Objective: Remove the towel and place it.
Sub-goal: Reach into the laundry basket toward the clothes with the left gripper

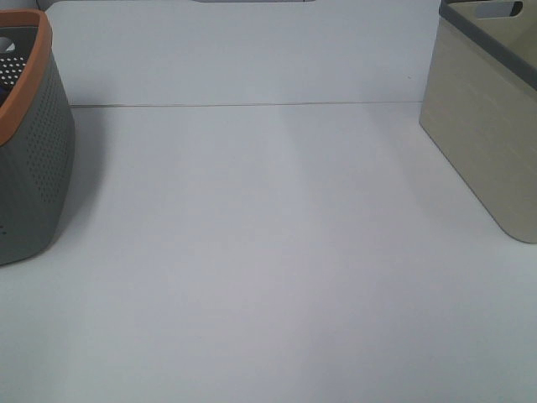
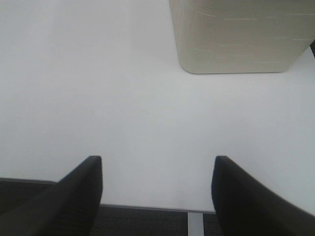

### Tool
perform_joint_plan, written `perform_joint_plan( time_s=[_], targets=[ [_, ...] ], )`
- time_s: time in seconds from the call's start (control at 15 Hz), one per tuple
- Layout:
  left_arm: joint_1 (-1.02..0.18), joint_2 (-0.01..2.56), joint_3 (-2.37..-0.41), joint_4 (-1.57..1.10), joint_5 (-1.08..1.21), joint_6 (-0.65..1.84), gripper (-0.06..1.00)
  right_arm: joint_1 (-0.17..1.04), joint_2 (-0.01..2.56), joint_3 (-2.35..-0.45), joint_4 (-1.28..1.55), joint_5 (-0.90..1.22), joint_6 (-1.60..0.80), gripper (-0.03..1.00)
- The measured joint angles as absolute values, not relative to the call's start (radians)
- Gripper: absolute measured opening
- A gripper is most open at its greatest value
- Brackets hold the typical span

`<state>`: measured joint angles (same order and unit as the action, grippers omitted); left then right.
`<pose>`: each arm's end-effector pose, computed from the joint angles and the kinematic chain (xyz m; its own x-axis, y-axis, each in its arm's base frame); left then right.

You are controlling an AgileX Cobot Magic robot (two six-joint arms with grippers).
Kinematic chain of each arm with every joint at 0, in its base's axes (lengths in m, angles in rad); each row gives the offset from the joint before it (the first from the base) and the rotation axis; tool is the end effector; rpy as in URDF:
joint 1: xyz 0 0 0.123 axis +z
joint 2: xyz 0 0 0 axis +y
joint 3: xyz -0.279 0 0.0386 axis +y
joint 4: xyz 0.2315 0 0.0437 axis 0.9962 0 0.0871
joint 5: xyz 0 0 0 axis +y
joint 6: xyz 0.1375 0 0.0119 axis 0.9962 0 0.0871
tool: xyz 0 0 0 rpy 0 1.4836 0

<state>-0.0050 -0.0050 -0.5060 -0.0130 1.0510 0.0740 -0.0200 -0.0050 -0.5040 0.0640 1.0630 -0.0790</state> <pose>0.0254 -0.0017 0.2511 -0.4354 0.0697 -0.8975 0.0446 0.9974 0.0558 0.0249 0.0072 0.2492 -0.4472 -0.0388 -0.8936 -0.0514 0.9985 -0.0177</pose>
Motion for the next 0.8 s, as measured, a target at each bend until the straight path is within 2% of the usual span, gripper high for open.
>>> perform_joint_plan(
  time_s=[0.2, 0.8],
  targets=[
    [-0.005, -0.005, -0.506, 0.010, 1.051, 0.074, 0.98, -0.020, -0.005, -0.504, 0.064, 1.063, -0.079, 0.56],
    [-0.005, -0.005, -0.506, 0.010, 1.051, 0.073, 0.99, -0.020, -0.005, -0.504, 0.064, 1.063, -0.079, 0.56]
  ],
)
